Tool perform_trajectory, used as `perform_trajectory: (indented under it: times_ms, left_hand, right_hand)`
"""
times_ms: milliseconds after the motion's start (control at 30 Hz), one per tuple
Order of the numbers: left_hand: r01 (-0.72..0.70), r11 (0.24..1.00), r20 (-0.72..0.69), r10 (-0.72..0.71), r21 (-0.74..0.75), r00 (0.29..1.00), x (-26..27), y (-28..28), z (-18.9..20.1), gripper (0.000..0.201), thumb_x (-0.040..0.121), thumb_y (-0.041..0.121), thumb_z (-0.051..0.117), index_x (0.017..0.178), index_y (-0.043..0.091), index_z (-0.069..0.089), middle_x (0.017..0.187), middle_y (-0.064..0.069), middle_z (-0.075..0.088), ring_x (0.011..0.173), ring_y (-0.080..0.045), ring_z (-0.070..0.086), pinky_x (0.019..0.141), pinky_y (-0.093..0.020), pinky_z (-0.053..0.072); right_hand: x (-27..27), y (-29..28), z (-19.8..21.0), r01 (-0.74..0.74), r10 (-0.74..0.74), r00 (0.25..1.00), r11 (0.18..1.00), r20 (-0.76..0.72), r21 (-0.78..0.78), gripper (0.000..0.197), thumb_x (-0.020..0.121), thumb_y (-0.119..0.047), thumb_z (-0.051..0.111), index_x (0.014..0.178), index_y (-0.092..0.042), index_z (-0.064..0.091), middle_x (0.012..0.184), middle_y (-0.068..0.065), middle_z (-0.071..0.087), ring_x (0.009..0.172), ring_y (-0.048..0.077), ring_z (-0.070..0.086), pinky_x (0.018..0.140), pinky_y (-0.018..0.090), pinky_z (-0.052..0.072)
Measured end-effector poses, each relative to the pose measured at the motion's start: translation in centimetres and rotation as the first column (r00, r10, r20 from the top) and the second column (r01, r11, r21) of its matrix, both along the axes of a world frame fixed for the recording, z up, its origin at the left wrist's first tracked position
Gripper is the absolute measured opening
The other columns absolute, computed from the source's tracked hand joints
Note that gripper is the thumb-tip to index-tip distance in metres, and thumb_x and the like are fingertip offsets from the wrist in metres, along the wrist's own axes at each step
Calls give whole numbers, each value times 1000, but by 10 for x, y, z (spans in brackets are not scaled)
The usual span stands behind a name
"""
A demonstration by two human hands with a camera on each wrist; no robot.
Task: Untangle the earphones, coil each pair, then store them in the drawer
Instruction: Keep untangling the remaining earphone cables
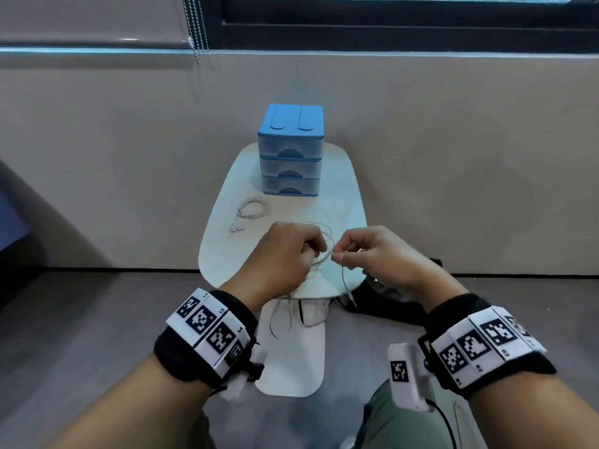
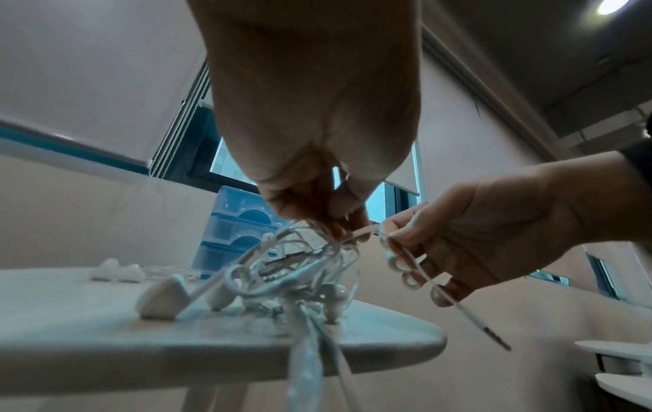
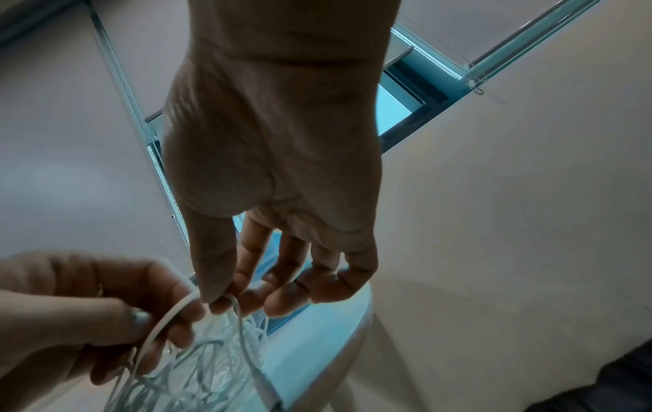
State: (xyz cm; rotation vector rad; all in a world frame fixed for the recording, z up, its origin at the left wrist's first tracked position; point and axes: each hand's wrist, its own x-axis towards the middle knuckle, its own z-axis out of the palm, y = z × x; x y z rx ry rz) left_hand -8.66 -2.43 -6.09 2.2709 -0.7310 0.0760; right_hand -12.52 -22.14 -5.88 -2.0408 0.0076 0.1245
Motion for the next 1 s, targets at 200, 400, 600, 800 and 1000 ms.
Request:
perform_trajectory:
  times_ms: [200,400,600,800,1000]
  left_hand:
    - [-156,970,-223,113,-184,968,1,-5,-3,15,88,18,72,73,16,77,64,4,70,60,-6,62,67,-30,54]
    - [-207,937,-344,102,-283,933,5,-4,-7,8,83,15,83,78,14,78,71,0,75,64,-10,66,72,-36,59]
    - [-192,939,-372,76,-285,925,5,-3,-3,6,82,10,82,82,14,77,68,-4,69,60,-12,58,62,-29,49]
    - [-307,860,-454,101,-407,885,8,7,18,13,94,6,67,81,10,68,75,-4,71,53,1,58,55,-16,43]
    - [-368,805,-568,48,-465,822,16,15,32,8,95,8,67,91,5,73,71,-3,70,51,-6,46,41,-14,30]
  right_hand:
    - [5,11,-14,12,3,984,997,178,-82,7,89,-20,78,83,-18,76,71,-7,62,56,0,48,61,16,42]
    - [11,13,-3,199,-186,966,978,180,-56,14,87,-14,71,76,-20,75,75,-7,69,68,8,59,64,23,48]
    - [18,27,-5,158,-161,983,987,91,29,32,90,-41,74,78,-11,72,76,4,73,65,10,64,58,21,44]
    - [15,33,-7,-11,6,998,997,64,71,35,98,-40,66,76,-14,76,82,7,75,67,9,58,55,11,42]
    - [16,29,-13,9,8,997,975,77,-222,17,89,-17,71,73,-22,76,76,-7,72,67,5,59,68,23,48]
